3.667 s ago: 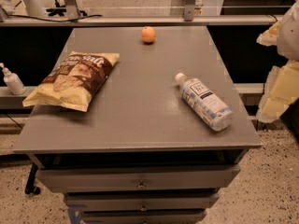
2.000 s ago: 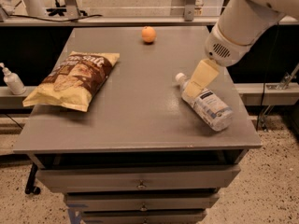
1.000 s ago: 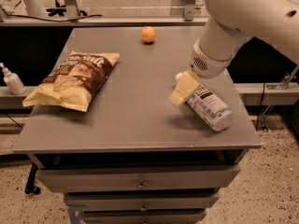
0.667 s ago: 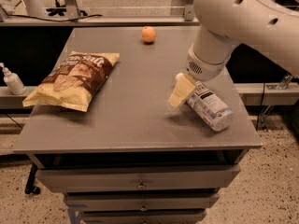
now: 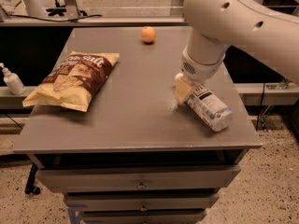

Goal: Place blue plastic bottle upright

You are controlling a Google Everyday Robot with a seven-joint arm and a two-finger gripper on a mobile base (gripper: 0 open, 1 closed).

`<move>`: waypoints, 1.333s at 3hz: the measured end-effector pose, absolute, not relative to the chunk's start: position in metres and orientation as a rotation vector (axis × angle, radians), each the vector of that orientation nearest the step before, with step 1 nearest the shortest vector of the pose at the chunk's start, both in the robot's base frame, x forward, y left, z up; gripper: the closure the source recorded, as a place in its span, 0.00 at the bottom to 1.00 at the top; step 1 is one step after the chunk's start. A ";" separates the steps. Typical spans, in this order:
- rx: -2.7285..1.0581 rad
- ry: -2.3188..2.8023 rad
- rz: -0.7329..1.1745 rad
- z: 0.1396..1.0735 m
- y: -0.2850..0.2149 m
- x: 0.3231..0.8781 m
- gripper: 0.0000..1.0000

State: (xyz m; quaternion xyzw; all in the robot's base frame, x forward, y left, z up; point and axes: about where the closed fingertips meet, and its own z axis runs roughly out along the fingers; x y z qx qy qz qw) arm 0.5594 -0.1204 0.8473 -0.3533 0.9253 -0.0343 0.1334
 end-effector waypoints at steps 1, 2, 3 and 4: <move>-1.024 2.651 -0.087 0.859 -0.111 0.561 0.64; -1.054 2.533 -0.043 0.887 -0.092 0.567 0.88; -1.081 2.376 0.041 0.912 -0.073 0.570 1.00; -1.079 2.193 0.159 0.933 -0.061 0.568 1.00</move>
Offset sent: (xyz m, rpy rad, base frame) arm 0.0185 0.0561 0.0762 0.1514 -0.2262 0.1498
